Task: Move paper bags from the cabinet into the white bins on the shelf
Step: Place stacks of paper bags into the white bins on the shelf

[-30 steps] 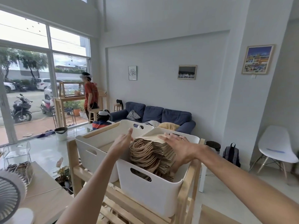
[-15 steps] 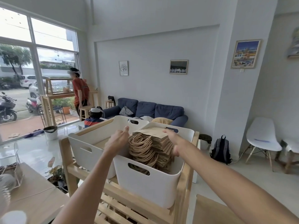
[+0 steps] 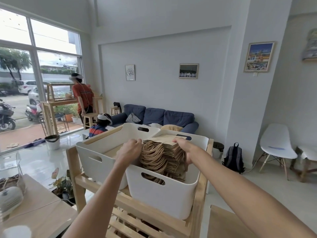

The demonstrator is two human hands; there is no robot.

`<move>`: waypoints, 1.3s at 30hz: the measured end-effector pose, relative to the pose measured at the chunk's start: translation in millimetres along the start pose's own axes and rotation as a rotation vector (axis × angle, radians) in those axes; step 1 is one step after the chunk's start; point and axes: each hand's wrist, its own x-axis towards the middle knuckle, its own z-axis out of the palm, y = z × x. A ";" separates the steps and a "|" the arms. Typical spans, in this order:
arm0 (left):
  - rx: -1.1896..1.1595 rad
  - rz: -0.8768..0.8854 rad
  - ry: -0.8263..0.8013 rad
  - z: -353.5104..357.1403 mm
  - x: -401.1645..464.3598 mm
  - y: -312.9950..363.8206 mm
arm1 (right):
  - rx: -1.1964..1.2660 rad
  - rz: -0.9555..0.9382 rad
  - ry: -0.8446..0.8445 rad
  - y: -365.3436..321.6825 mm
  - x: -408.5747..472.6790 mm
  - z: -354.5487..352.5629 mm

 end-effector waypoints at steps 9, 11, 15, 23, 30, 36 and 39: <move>0.031 0.207 0.194 -1.2 -23.9 9.3 | -0.627 -0.726 0.268 24.0 -48.7 -54.9; 0.023 0.315 0.273 1.5 -40.7 19.8 | -0.654 -0.802 0.336 40.4 -61.7 -80.0; 0.057 0.522 0.280 18.4 -81.9 61.8 | -0.547 -0.750 0.418 76.3 -83.3 -132.0; -0.089 0.766 0.086 123.2 -202.6 153.4 | -0.484 -0.532 0.450 192.3 -130.7 -225.8; 0.055 0.561 -0.312 254.0 -282.4 108.6 | -0.417 -0.314 0.453 315.7 -158.9 -269.2; 0.060 0.274 -0.439 303.0 -343.6 21.9 | -0.191 -0.113 0.382 423.6 -161.5 -264.0; 0.105 0.136 -0.444 309.0 -357.3 -9.8 | -0.107 0.001 0.335 458.6 -161.7 -253.0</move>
